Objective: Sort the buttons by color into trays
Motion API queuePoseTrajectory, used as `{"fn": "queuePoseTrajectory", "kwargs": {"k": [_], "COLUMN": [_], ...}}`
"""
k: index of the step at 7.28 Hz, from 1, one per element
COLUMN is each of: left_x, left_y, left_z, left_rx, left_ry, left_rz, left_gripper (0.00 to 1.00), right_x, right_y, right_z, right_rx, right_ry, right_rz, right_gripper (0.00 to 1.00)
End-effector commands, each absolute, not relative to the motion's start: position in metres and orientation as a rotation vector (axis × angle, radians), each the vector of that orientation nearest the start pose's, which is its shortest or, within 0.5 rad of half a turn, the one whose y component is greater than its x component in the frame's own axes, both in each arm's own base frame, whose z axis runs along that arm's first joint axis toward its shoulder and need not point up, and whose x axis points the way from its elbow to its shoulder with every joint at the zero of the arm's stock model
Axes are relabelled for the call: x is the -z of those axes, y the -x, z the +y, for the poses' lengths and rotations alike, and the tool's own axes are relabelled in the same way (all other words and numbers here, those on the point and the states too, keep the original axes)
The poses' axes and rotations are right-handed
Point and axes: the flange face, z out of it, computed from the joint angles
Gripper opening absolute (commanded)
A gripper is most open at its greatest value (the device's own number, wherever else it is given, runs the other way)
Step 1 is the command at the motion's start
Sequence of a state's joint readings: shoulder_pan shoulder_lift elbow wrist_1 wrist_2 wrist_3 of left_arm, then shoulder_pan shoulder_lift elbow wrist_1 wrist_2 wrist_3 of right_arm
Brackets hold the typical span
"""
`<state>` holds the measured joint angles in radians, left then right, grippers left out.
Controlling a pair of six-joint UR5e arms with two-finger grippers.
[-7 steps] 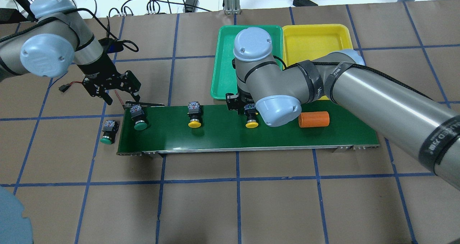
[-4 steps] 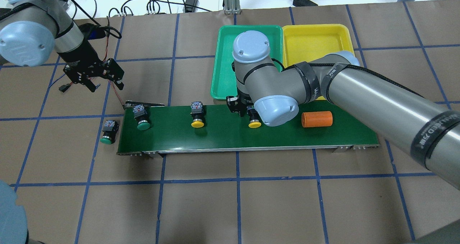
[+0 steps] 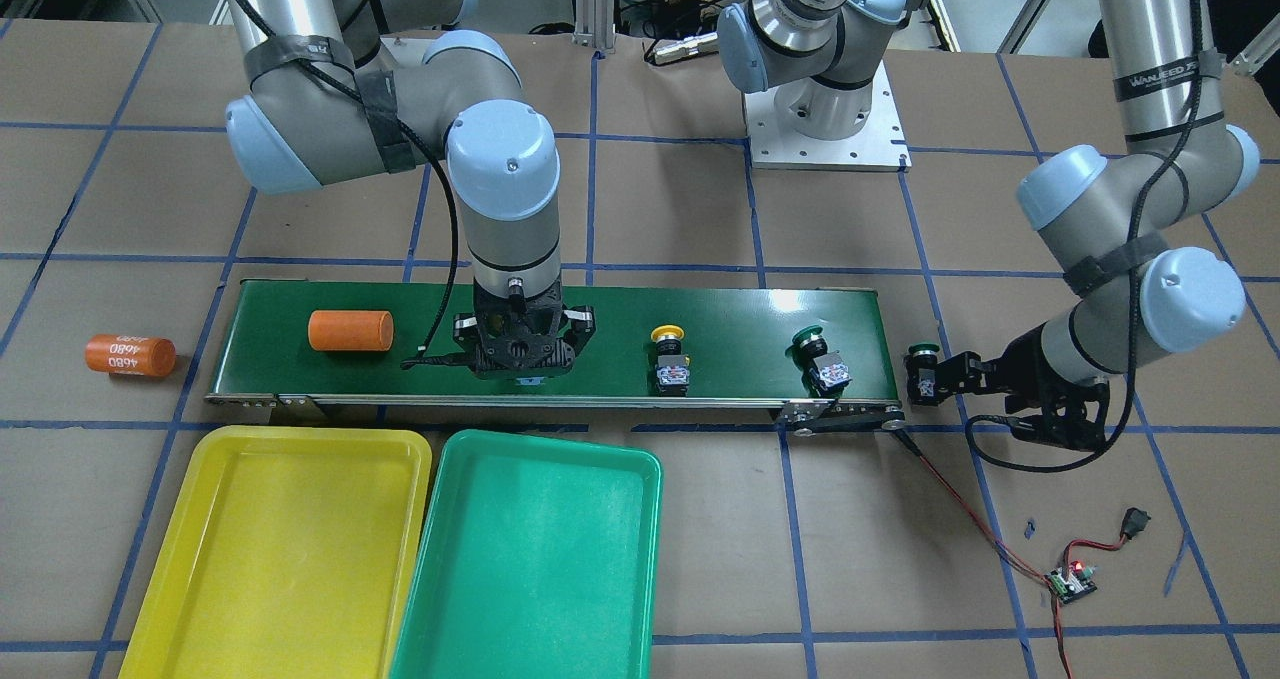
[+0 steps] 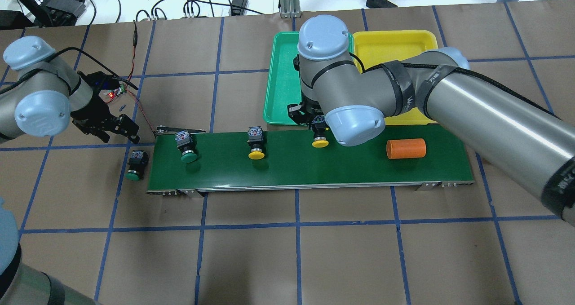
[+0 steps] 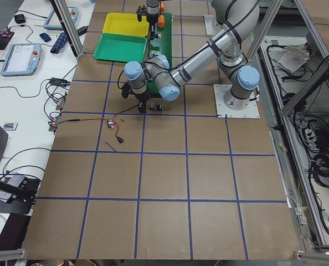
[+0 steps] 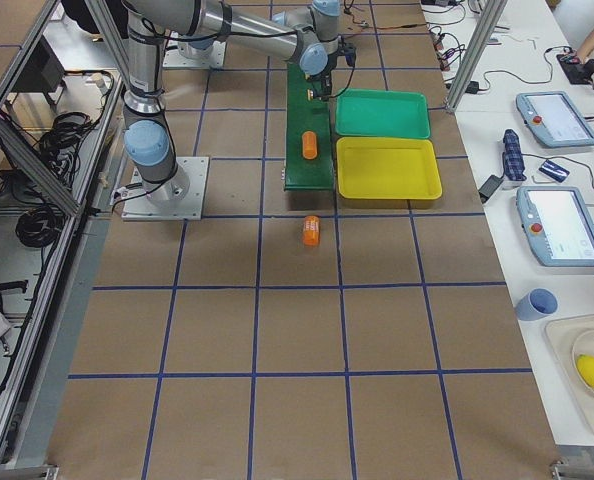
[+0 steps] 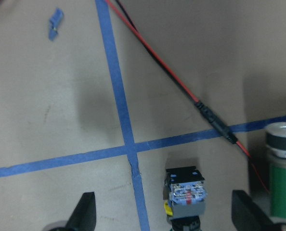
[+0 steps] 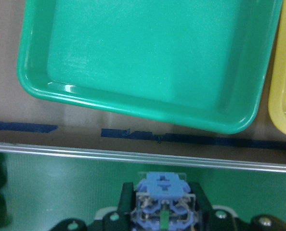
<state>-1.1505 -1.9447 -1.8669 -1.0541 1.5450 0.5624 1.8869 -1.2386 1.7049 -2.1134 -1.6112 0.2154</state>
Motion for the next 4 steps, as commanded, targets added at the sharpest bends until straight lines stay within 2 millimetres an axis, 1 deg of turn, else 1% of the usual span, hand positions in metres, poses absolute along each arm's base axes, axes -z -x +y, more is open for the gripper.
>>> {"fn": "queuePoseTrajectory", "kwargs": {"k": [1, 2, 3, 4], "left_x": [-0.179, -0.178, -0.172, -0.167], "left_y": [-0.09, -0.09, -0.088, -0.086], "left_z": [-0.538, -0.537, -0.532, -0.527], "left_rx": [-0.225, -0.23, -0.25, -0.271], "left_ry": [-0.229, -0.232, -0.229, -0.229], "left_rz": [3.231, 3.234, 3.239, 3.244], "left_gripper": [1.0, 1.0, 1.0, 1.0], "right_x": [-0.319, -0.327, -0.321, -0.308], "right_y": [-0.242, -0.202, -0.173, -0.149], "right_z": [-0.569, -0.583, -0.595, -0.605], "right_rx": [0.156, 0.161, 0.148, 0.12], "right_ry": [0.235, 0.254, 0.301, 0.296], "right_rz": [3.182, 3.183, 3.183, 3.188], "right_gripper": [0.0, 0.0, 0.0, 0.0]}}
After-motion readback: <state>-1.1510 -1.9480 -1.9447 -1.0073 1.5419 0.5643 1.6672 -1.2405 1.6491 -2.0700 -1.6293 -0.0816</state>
